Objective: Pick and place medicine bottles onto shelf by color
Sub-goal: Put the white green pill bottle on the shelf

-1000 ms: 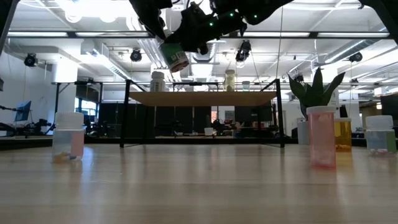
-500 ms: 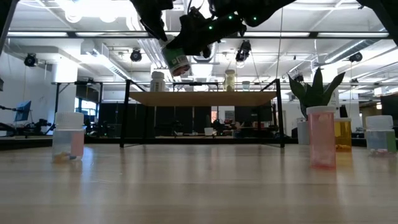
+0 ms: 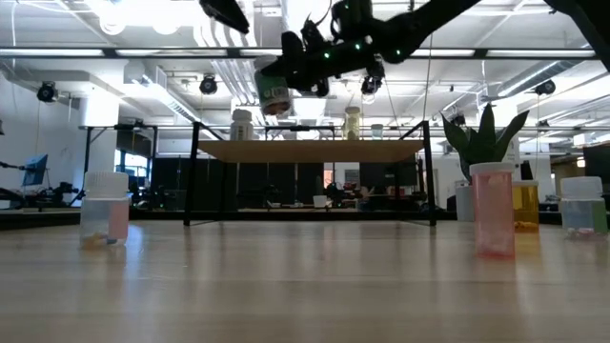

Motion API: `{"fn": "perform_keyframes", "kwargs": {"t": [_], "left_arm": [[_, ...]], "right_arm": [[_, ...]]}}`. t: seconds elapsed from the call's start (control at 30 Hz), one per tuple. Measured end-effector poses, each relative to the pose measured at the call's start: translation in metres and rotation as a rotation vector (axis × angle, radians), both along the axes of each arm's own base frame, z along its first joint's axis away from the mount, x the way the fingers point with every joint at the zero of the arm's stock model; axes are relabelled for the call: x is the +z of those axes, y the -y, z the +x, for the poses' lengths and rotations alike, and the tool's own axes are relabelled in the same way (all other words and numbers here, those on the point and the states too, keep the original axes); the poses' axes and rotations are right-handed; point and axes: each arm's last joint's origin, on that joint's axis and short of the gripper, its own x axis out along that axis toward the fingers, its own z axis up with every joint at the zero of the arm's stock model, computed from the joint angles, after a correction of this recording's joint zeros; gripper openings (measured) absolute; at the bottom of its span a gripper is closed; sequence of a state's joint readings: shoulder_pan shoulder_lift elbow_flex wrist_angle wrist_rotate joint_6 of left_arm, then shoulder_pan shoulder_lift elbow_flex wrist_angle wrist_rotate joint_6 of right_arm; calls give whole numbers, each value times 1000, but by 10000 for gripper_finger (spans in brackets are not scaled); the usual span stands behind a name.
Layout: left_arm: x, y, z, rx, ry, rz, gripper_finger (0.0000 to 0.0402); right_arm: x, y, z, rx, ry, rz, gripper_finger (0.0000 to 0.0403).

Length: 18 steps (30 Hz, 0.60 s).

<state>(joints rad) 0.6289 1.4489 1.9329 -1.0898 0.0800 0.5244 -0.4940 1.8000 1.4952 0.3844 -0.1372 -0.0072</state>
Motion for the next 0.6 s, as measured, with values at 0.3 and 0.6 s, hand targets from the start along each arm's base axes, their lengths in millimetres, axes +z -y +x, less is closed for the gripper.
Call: {"fn": "perform_keyframes", "kwargs": {"t": [0.3,0.6], "left_arm": [[-15,18,-22,-32,194,87,281],[-42,23,-29,-23,280,125,281]], "right_arm": [[-20,13,-11,-16,94,40,245],[-40,24,-10,-39,66,80,246]]}}
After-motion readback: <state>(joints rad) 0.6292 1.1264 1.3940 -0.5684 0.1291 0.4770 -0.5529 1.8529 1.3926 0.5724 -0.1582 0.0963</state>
